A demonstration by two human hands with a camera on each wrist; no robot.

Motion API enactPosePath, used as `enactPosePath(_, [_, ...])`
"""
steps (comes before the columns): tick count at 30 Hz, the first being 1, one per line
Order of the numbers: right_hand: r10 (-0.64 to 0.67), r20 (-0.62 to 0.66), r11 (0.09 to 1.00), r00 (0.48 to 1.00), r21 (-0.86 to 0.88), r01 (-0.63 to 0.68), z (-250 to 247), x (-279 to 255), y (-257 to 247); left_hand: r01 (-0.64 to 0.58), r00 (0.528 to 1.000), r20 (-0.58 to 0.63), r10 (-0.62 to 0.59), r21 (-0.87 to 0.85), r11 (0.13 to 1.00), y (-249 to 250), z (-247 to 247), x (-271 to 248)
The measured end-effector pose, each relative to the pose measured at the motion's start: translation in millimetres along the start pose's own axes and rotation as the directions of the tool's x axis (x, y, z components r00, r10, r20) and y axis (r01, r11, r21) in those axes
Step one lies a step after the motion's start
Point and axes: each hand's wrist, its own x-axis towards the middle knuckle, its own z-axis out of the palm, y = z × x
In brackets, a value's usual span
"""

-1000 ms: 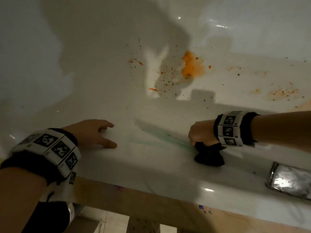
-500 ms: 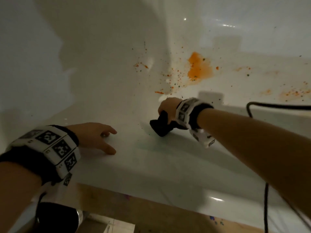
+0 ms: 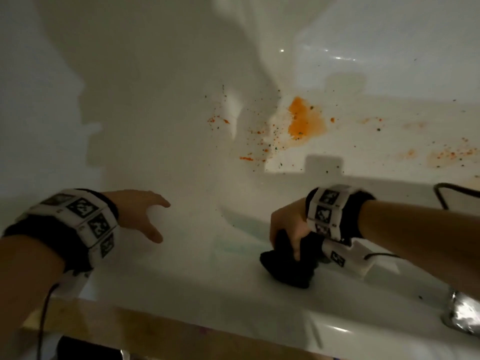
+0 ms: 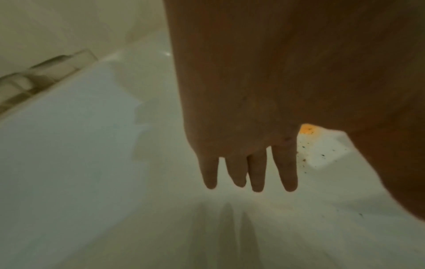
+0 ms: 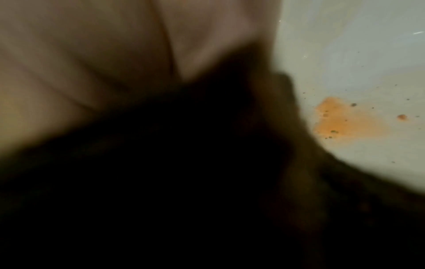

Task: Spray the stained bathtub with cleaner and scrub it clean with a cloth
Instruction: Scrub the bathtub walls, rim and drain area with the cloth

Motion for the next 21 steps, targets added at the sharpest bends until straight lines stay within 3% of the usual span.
enactPosePath(5, [0.084, -0.201, 0.985, 0.976, -0.132, -0.112, -13, 27, -8, -0.025, 1.000, 0.000, 0.027, 0.309, 0.951, 22, -6, 28])
enactPosePath(10, [0.126, -0.174, 0.924, 0.977, -0.337, -0.179, -35, 61, -14, 0.037, 0.999, -0.001, -0.041, 0.420, 0.907, 19, -12, 44])
enactPosePath(14, [0.129, -0.238, 0.926, 0.963, -0.318, -0.202, -45, 79, -18, 0.038, 0.999, -0.004, -0.041, 0.492, 0.870, 12, -12, 51])
enactPosePath(17, [0.068, -0.355, 0.948, 0.933, -0.267, -0.171, -54, 95, -22, 0.011, 0.998, 0.047, -0.040, 0.496, 0.868, 13, -20, 54])
enactPosePath(21, [0.041, -0.384, 0.961, 0.922, -0.237, -0.142, -82, 120, -36, -0.005, 0.995, 0.087, -0.039, 0.457, 0.889, 16, -30, 57])
